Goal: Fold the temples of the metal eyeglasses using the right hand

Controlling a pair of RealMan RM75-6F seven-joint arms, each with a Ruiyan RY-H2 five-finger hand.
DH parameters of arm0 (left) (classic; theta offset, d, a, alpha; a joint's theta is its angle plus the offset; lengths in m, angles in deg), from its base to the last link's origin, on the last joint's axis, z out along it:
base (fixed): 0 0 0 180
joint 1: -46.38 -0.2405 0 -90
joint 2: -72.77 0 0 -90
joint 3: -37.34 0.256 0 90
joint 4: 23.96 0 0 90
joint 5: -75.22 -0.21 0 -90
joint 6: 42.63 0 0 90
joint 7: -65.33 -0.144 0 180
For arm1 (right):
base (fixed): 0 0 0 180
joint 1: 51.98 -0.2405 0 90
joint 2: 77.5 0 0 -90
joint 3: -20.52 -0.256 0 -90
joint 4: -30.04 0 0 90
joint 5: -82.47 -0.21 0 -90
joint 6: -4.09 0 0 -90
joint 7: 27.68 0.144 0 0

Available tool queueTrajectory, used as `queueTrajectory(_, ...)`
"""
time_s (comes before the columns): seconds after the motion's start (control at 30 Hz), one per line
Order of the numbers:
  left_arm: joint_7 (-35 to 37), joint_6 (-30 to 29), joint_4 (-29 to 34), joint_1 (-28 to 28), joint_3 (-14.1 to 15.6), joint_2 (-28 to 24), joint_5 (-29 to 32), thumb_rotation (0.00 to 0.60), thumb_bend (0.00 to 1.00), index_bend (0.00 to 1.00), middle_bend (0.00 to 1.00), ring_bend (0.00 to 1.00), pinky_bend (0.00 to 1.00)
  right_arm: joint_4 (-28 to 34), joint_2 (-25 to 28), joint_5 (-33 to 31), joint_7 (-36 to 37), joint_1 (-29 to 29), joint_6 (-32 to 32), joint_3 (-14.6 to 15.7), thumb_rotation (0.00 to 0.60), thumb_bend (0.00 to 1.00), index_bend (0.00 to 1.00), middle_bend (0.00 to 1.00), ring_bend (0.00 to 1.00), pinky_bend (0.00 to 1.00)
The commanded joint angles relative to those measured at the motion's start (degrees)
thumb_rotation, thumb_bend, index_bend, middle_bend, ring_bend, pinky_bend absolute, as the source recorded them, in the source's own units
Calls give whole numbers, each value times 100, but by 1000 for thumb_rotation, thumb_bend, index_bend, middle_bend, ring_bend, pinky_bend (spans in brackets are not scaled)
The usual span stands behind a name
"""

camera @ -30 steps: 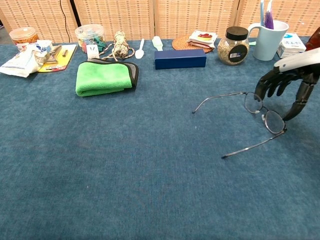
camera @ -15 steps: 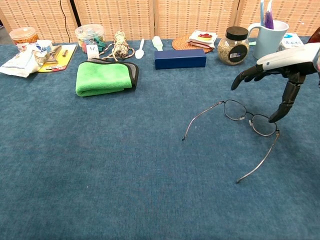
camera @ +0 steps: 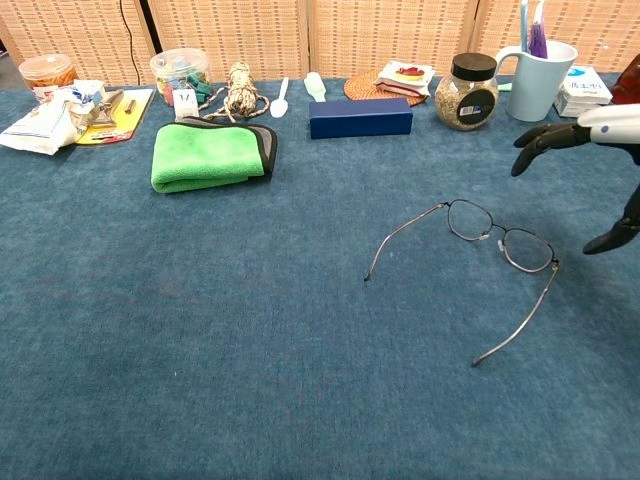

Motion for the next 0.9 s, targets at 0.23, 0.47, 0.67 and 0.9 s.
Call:
queueTrajectory(0.23, 44, 3, -5, 12, 3, -38, -27, 600, 288, 159, 70, 75, 45, -121, -450, -50, -631, 422, -592, 148, 600, 0, 191, 6, 0, 0)
queueTrajectory(0.47, 91, -30, -33, 12, -25, -70, -18, 600, 288, 159, 70, 75, 45, -201, -683, -111, -1045, 489, -686, 173, 600, 0, 191, 5, 0, 0)
queueTrajectory(0.67, 158, -28, -69, 9, -19, -83, -22, 600, 289, 159, 70, 74, 45, -249, -869, -217, -1316, 526, -738, 151, 600, 0, 192, 5, 0, 0)
queueTrajectory(0.9, 233, -6, -119, 0, -1, -83, 1, 600, 289, 159, 70, 75, 45, -275, -1036, -324, -1525, 497, -681, 101, 600, 0, 198, 5, 0, 0)
